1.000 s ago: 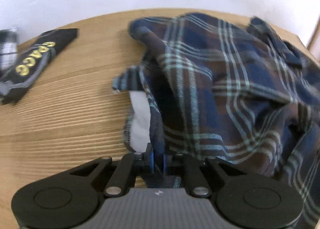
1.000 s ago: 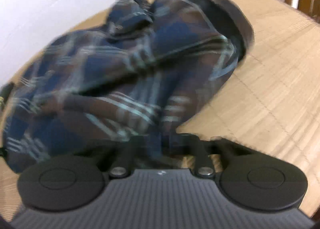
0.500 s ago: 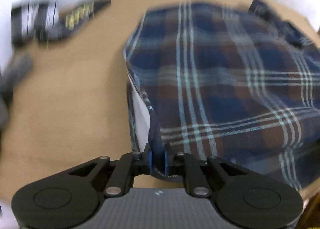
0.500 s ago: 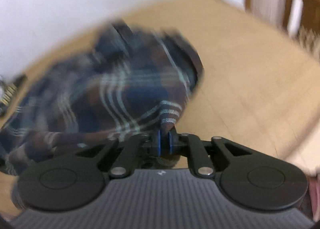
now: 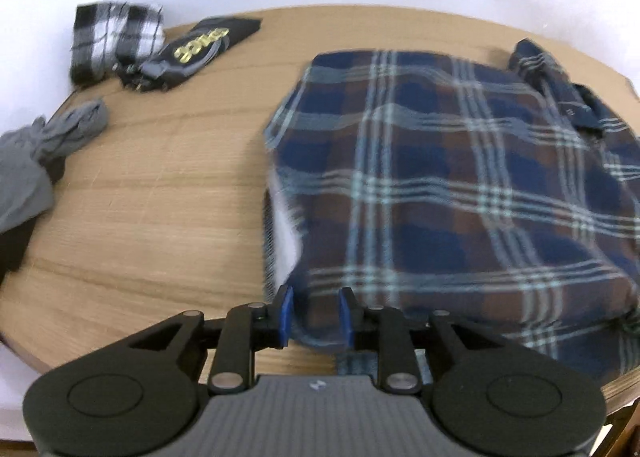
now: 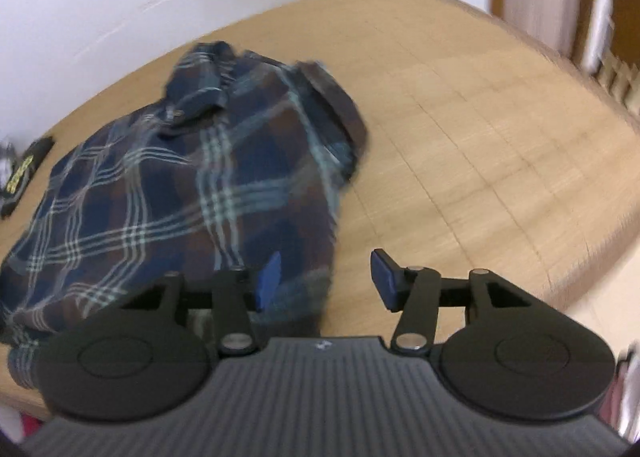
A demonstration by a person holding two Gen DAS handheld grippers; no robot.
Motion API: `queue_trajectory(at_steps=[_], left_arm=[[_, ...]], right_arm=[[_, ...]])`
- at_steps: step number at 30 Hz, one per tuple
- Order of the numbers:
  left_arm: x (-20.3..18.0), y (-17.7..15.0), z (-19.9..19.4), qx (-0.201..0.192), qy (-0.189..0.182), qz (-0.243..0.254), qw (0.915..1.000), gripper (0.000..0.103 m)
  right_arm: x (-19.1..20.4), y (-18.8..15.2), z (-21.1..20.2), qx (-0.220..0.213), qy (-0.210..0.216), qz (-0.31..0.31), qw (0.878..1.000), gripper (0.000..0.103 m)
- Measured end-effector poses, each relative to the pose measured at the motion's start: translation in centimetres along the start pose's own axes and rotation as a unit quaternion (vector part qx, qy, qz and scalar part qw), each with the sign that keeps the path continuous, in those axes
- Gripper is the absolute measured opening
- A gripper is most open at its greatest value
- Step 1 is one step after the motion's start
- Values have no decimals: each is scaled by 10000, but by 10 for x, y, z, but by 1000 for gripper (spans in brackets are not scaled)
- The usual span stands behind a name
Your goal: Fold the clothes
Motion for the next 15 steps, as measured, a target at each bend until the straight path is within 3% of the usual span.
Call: queue_trajectory(at_steps=[3,5,6,8,12,15], left_arm=[[-17,13,-12,-231,-171,165,9995,32],[-27,26,-15,-472,-265,412,9977,48],[-30,33,-12,-555,-239,513,9969,50],[-32,48,0,-618,-211,649,9958,51],[-41,69,33,-647,-503,659,9945,51],[-46,86,60,-561,-496,760,9943,50]], right_arm=[[28,25,13,-244,127,-566,9980,53],[51,44,26,-346,219,-794,9960,53],[61,52,30,-385,289,-855,9952,53],[76,68,44,-375,374,-882,9947,53],[95,92,69,-336,296,-935,9946,53],[105,111,90,-481,38,-1293,9904,52]])
Point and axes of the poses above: each gripper's, at about its wrist camera, not at the fingertips, and z roughly the way its jaws point, x to its left, y to its top, the point moved 5 cm from there along z, roughly the way its jaws point, and after that the axes turned 6 degrees about -y, right-handed, at the moved point
